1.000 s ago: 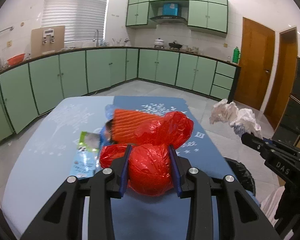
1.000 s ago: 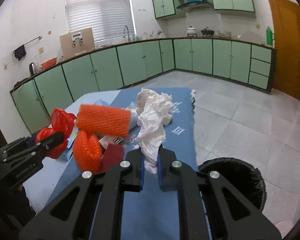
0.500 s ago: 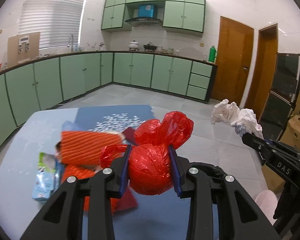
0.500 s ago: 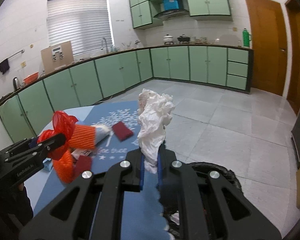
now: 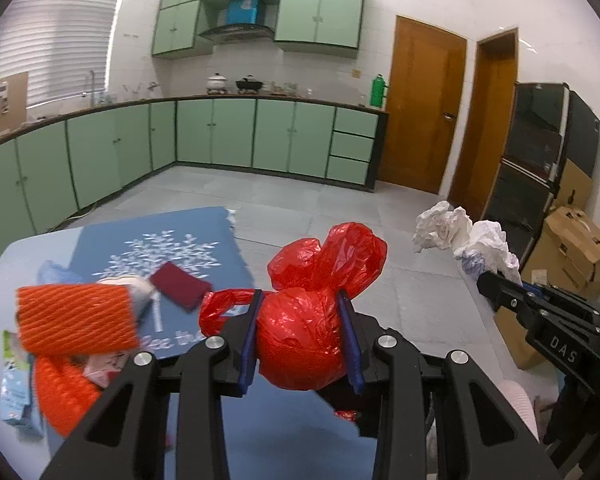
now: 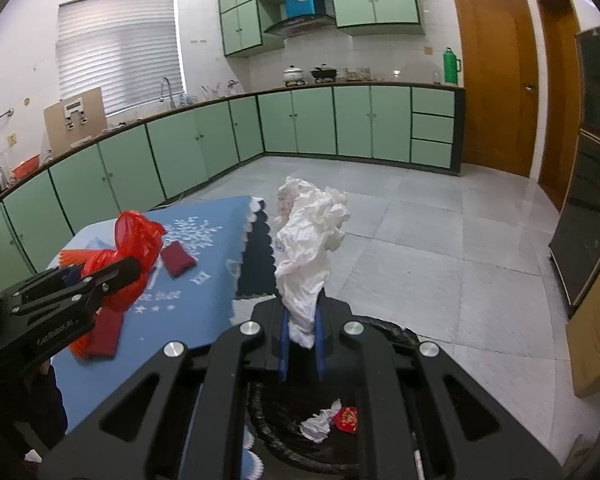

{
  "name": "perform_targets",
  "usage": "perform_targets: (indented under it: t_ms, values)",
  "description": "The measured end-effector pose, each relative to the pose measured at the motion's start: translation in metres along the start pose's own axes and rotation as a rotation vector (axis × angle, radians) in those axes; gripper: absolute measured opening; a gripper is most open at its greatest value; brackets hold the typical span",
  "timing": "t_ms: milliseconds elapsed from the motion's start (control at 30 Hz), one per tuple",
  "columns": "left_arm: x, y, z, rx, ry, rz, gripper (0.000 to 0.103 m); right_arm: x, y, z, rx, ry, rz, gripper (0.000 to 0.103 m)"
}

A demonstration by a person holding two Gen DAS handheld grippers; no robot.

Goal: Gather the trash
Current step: 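Carry the red bag and tissue over the bin and release both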

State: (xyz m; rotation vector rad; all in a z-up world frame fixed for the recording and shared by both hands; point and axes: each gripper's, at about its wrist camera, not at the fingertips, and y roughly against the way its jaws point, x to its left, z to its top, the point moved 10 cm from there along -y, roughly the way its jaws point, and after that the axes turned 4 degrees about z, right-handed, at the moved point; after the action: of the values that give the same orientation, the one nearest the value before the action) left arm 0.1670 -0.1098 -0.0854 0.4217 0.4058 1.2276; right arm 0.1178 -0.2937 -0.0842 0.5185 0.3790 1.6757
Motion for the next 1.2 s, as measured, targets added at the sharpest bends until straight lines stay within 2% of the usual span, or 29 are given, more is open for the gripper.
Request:
perform_targets:
  t_ms: [367, 867, 1033, 1133, 1200]
  values:
    - [-0.042, -0.038, -0.008, 0.04, -0.028, -0.064, 0.035, -0.037, -0.011, -0.02, 0.036, -0.041, -0.052, 0.009]
    - [-0.069, -0.086, -0.02, 0.126, -0.052, -0.105, 0.035, -0.074, -0.039, -0.044, 0.103, -0.108, -0.099, 0.011]
    - [-0.073, -0.097, -0.021, 0.156, -0.056, -0.118, 0.041, -0.08, -0.05, -0.051, 0.126, -0.121, -0.103, 0.013]
    - [-0.072, -0.099, -0.02, 0.164, -0.053, -0.123, 0.048, -0.079, -0.054, -0.051, 0.131, -0.125, -0.109, 0.024]
    - [-0.071, -0.098, -0.019, 0.159, -0.05, -0.128, 0.061, -0.08, -0.054, -0.051, 0.126, -0.126, -0.116, 0.037]
